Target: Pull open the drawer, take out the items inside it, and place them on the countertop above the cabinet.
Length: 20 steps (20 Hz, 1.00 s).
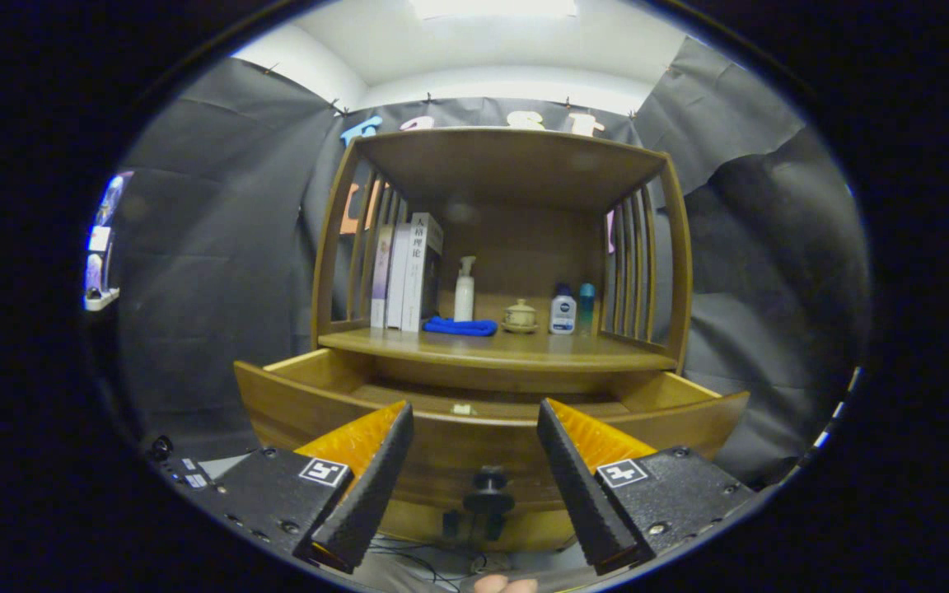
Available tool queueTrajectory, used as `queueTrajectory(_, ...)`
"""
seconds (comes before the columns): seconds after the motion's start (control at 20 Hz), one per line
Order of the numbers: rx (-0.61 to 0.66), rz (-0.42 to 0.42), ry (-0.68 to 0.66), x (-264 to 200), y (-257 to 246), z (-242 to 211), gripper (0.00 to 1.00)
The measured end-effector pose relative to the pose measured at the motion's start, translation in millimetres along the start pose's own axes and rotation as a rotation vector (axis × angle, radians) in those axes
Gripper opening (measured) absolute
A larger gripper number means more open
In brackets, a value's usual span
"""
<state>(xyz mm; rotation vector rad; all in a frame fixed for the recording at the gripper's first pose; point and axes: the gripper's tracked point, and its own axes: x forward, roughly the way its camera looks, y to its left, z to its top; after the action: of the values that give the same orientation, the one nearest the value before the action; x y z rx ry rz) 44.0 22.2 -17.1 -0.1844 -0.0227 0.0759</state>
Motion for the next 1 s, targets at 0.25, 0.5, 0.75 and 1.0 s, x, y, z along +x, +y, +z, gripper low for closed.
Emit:
queueTrajectory(0.25, 0.035, 0.053, 0.091, 41.6, -5.9, 37.4, 0.96)
queueTrajectory(0.5, -0.013, 0.080, 0.294, 84.2, 0.7, 24.4, 0.96)
queueTrajectory(0.75, 0.024, 0.114, 0.542, 110.1, 15.9, -20.6, 0.97)
queueTrajectory(1.0, 0.020, 0.126, 0.764, 123.9, 22.9, -46.1, 0.97)
